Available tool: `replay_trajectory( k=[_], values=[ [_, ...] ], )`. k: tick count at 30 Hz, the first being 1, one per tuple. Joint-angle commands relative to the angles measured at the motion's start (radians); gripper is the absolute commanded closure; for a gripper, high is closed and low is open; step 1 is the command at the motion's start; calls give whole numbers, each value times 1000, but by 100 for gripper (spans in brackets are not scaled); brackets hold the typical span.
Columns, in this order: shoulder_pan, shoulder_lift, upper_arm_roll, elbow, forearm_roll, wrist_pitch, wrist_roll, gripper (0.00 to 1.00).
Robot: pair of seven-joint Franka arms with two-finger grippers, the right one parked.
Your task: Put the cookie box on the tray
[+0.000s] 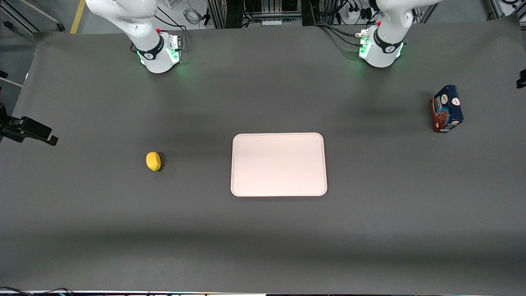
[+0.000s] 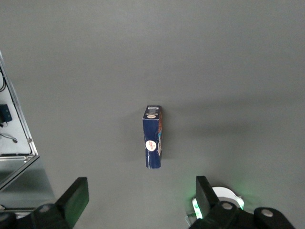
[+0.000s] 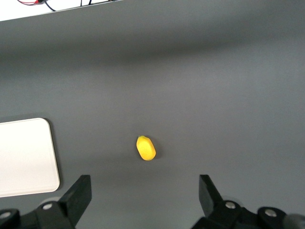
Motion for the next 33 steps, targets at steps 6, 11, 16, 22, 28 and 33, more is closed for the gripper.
replay_trajectory(
  k=[6,11,16,22,28,33],
  values=[
    [-5,-230,100,-582,18,450,98,0],
    [-6,-187,154,-698,18,648,135,0],
    [-5,-151,157,-754,18,740,135,0],
    [-5,-117,159,-822,16,834,137,0],
    [37,-68,159,-862,16,929,180,0],
    [83,-37,159,-888,18,979,240,0]
  ],
)
